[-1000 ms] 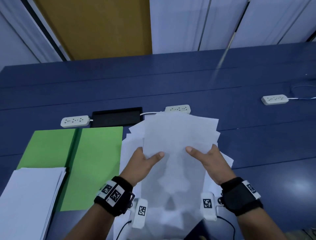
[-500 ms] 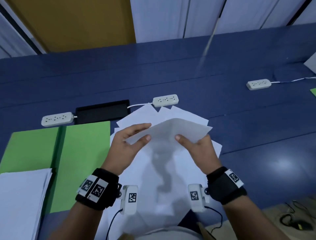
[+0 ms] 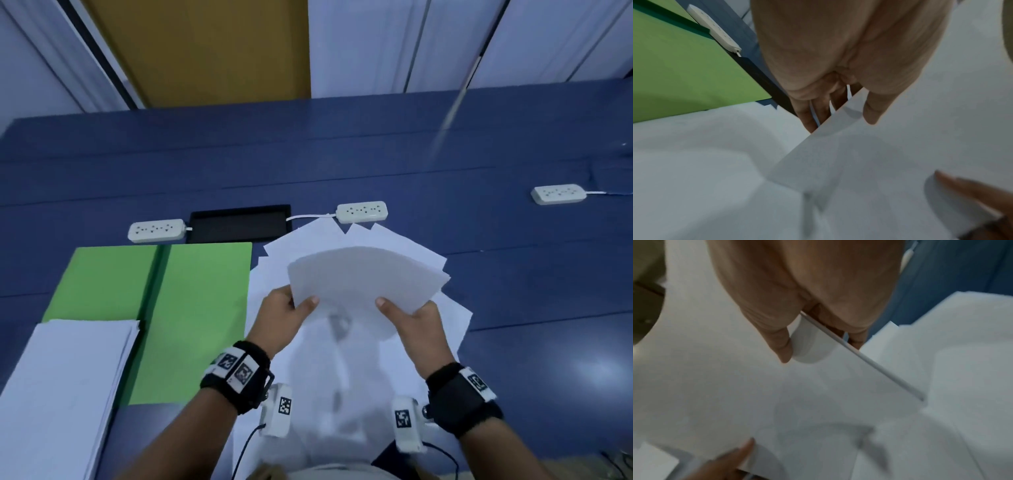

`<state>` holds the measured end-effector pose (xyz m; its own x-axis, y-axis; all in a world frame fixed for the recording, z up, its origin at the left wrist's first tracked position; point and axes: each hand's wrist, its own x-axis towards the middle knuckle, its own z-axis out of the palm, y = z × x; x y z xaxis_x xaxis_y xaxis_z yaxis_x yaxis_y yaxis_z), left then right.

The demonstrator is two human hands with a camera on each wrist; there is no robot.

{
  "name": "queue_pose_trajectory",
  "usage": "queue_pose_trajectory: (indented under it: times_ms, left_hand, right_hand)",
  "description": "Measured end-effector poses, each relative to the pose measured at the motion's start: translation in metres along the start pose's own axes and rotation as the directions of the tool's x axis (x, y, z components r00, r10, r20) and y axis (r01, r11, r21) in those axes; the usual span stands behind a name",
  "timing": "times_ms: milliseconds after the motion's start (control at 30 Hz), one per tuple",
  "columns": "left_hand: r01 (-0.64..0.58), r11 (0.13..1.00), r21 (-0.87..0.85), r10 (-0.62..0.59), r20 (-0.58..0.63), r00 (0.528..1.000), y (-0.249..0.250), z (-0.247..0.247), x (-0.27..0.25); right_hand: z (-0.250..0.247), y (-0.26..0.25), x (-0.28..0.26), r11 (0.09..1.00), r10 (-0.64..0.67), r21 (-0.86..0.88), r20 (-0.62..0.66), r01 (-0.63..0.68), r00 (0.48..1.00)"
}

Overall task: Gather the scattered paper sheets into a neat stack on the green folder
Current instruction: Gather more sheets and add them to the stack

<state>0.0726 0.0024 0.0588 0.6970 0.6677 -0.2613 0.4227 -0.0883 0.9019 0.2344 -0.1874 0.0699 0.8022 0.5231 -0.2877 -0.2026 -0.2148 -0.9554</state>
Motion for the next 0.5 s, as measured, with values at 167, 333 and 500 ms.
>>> queue_pose_trajectory:
  times_ms: [167, 333, 500]
  left_hand:
    - [-0.054, 0.995, -0.078, 0.052, -0.024, 0.998, -0.010, 0.013, -0.021]
    - [-0.066, 0.997, -0.024, 0.066, -0.038, 0.997, -0.010, 0.015, -0.016]
    - [0.087, 0.994, 0.063, -0.089, 0.034, 0.995, -0.041, 0.028, -0.012]
  right_hand:
    - [-0.002, -0.002, -0.011, 0.996, -0.033, 0.084, 0.005, 0.033, 0.999]
    - [-0.013, 0.005, -0.005, 0.997, -0.053, 0.050, 0.004, 0.053, 0.999]
    - [-0.012, 0.048, 0.002, 0.991, 0.136, 0.018, 0.000, -0.136, 0.991]
